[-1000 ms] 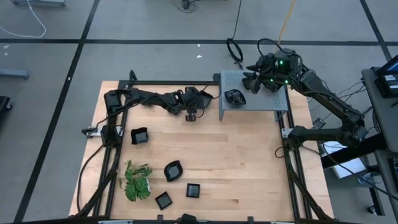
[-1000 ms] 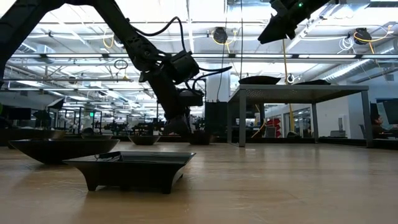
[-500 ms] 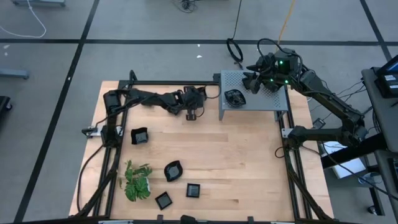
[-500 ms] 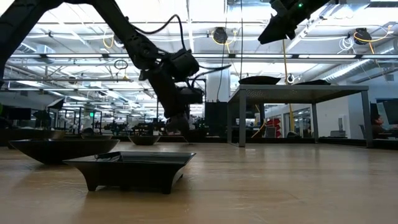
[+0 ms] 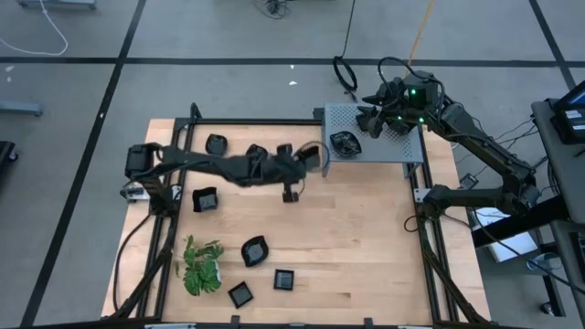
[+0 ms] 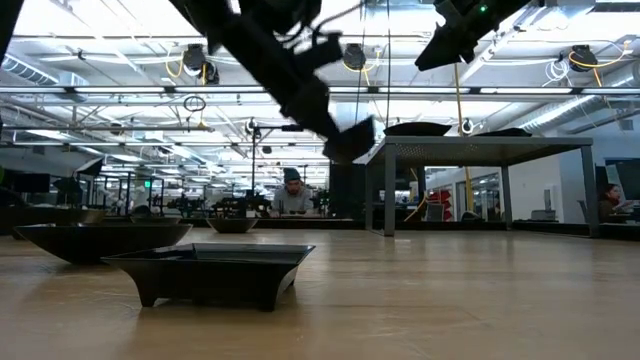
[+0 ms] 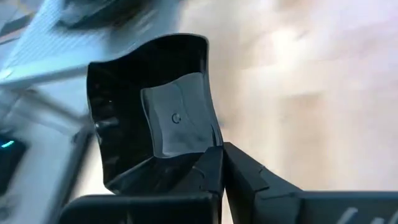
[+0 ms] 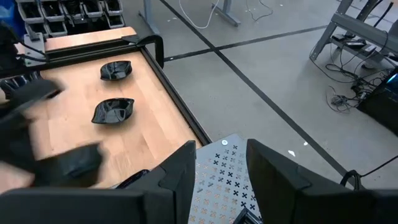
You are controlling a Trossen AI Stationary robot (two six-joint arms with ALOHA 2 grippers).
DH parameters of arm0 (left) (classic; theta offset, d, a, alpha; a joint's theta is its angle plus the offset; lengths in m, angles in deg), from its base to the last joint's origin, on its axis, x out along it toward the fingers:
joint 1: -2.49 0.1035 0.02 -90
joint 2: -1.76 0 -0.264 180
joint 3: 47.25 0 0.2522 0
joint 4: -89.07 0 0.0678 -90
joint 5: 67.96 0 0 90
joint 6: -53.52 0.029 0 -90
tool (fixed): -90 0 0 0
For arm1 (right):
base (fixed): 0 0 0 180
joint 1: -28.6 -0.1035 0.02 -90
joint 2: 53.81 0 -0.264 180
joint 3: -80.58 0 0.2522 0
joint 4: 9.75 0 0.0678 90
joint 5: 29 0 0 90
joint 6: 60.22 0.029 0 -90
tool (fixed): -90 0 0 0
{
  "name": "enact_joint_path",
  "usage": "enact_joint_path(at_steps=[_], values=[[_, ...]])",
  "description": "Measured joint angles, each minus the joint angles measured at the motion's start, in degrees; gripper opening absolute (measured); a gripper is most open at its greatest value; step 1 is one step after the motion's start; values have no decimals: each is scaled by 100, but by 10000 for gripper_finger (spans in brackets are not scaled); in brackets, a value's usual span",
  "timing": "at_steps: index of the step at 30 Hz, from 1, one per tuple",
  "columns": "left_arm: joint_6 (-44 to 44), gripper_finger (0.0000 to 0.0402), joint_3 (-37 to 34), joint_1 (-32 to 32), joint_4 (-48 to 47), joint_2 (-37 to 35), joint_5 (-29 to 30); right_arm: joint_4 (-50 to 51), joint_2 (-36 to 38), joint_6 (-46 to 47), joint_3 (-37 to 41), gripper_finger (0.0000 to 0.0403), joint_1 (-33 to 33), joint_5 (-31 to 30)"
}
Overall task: Pick & Place Mini shaped plates
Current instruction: Stack the distorted square plate on top of the other distorted square plates
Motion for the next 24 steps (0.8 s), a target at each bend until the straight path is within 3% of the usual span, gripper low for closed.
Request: enact_joint_path(at_steps=[10,24], values=[[-704,4,3,-1197,549,782,60,7,0,32,0,130,-375,7],[-999,17,-4,-1220,539,1115,-86,2,0,112,0,130,-1095,-7]])
